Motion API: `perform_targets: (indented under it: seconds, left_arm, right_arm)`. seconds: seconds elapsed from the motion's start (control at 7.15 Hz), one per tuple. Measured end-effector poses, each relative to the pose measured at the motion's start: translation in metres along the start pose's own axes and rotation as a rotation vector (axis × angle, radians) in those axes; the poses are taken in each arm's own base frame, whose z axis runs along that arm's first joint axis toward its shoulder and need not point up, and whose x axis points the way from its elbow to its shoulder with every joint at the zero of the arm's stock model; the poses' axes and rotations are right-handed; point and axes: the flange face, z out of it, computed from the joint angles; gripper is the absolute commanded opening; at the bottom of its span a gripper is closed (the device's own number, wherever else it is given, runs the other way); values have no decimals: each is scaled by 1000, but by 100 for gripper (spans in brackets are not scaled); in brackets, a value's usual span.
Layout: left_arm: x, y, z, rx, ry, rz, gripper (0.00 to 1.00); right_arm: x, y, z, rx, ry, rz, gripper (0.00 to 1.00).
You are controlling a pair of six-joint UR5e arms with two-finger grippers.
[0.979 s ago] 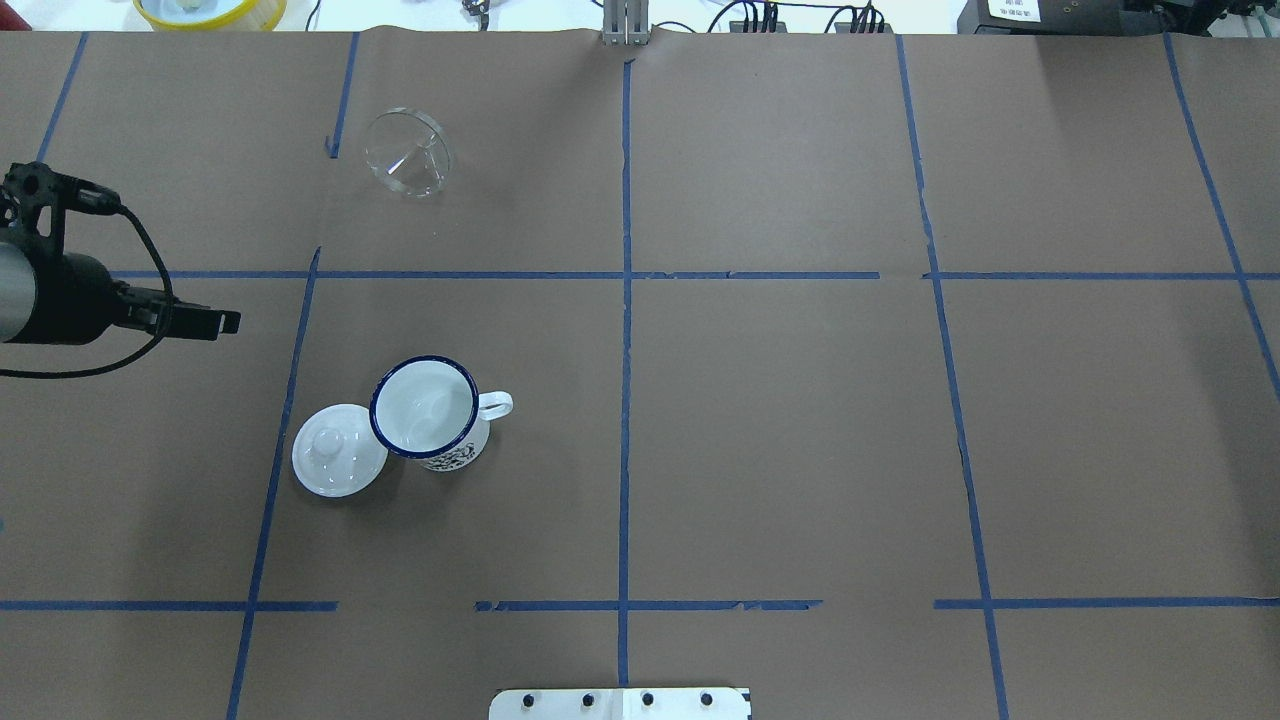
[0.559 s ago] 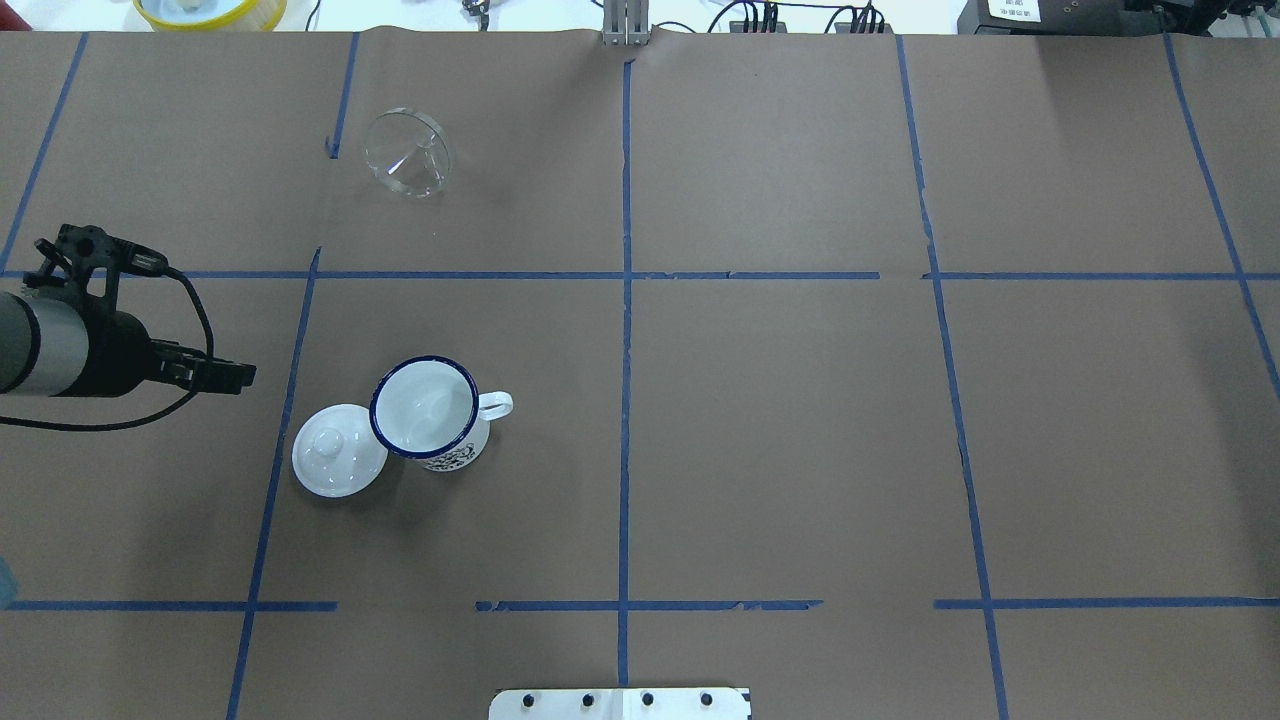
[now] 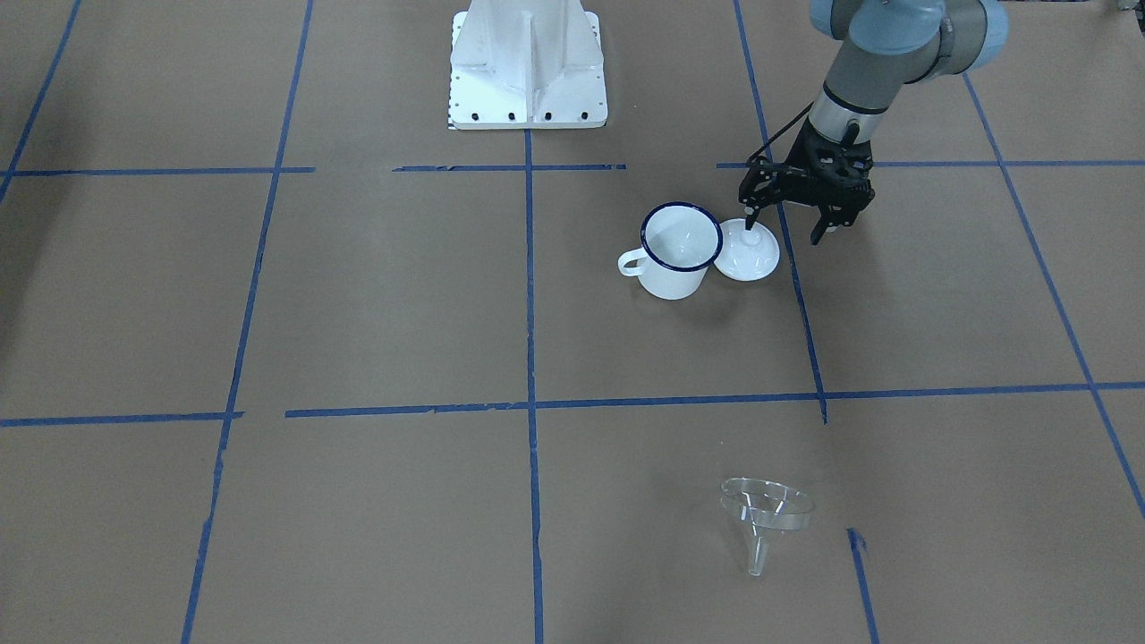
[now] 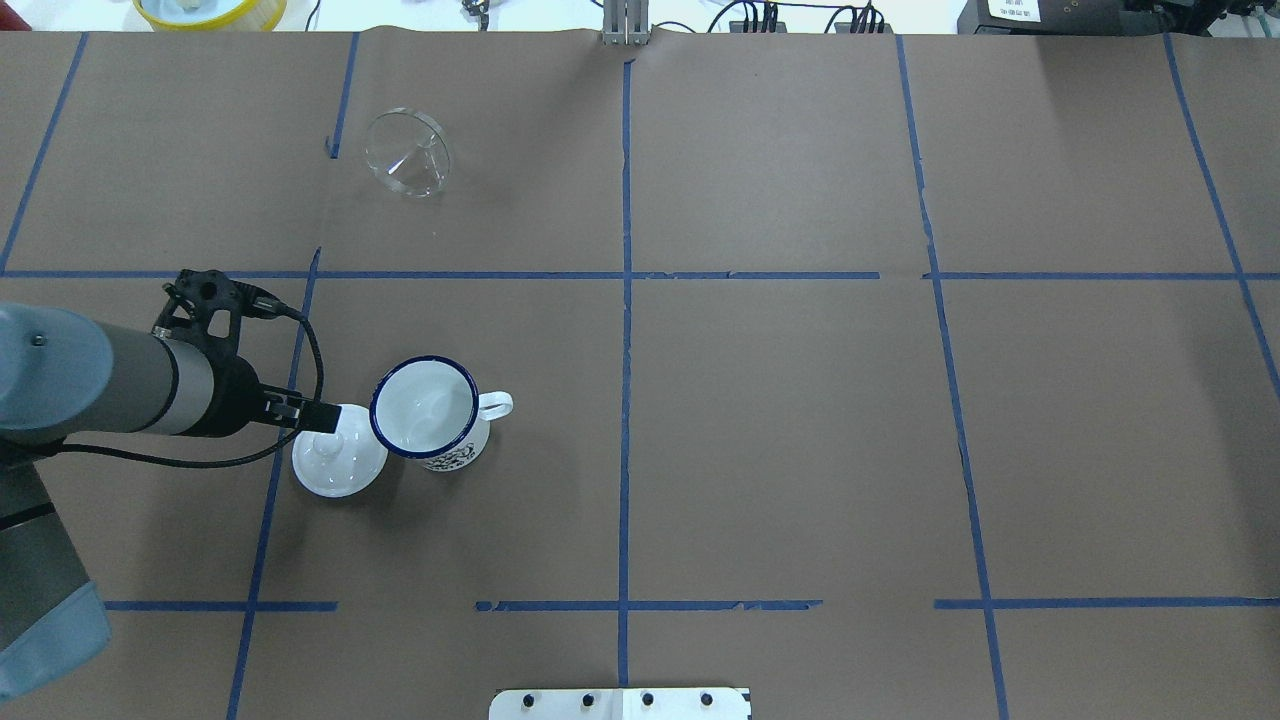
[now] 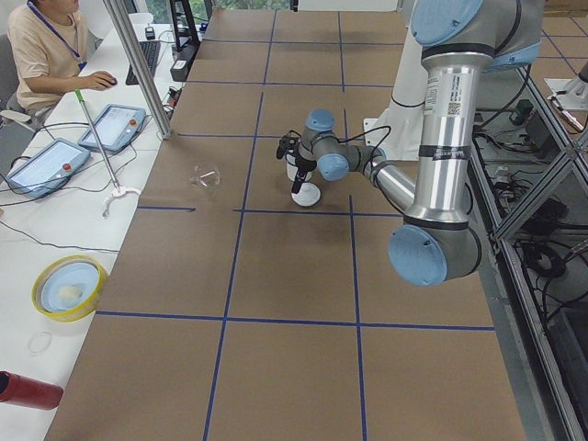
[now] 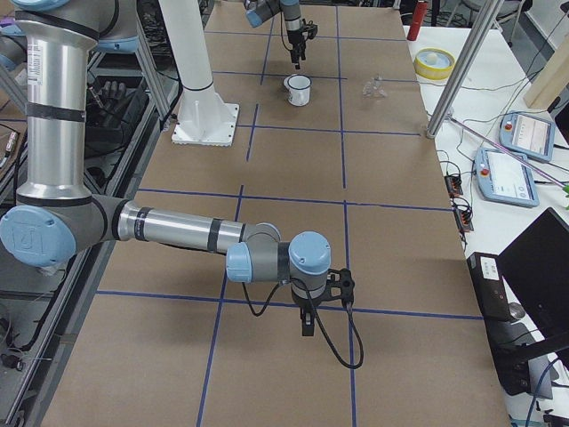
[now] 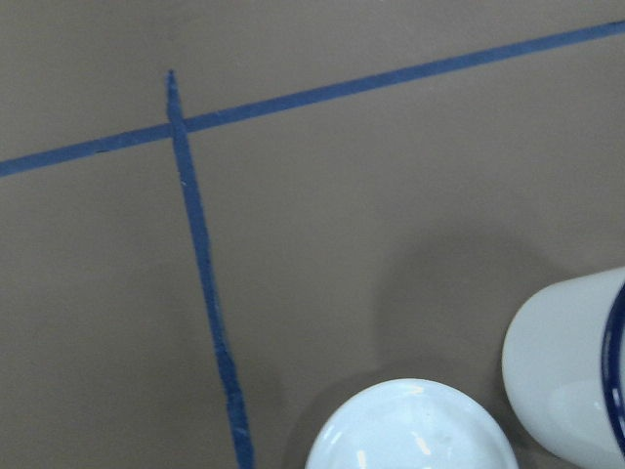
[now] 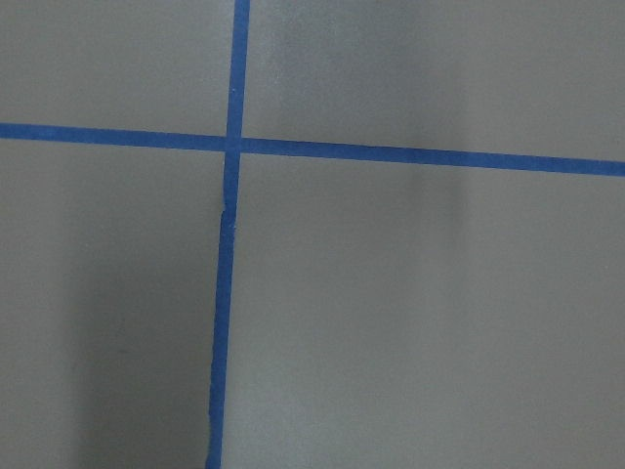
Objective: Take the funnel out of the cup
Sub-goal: 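Grasp the edge of the white lid with the left gripper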
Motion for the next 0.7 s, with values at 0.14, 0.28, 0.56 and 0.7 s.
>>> perform_targets:
  seconds: [0.14,0.28,0.56,0.7]
  left_arm:
    - [13,2,7,-15,-4,-1,80]
    - [16,4,17,-26,-17,-1,76]
    - [13,7,28,-39,-36,3,71]
    - [13,8,29,-41,-37,5,62]
  right_arm:
    - [0,0,0,0,0,0,100]
    - [0,0,0,0,0,0,100]
    - [0,0,0,0,0,0,100]
    - [0,0,0,0,0,0,100]
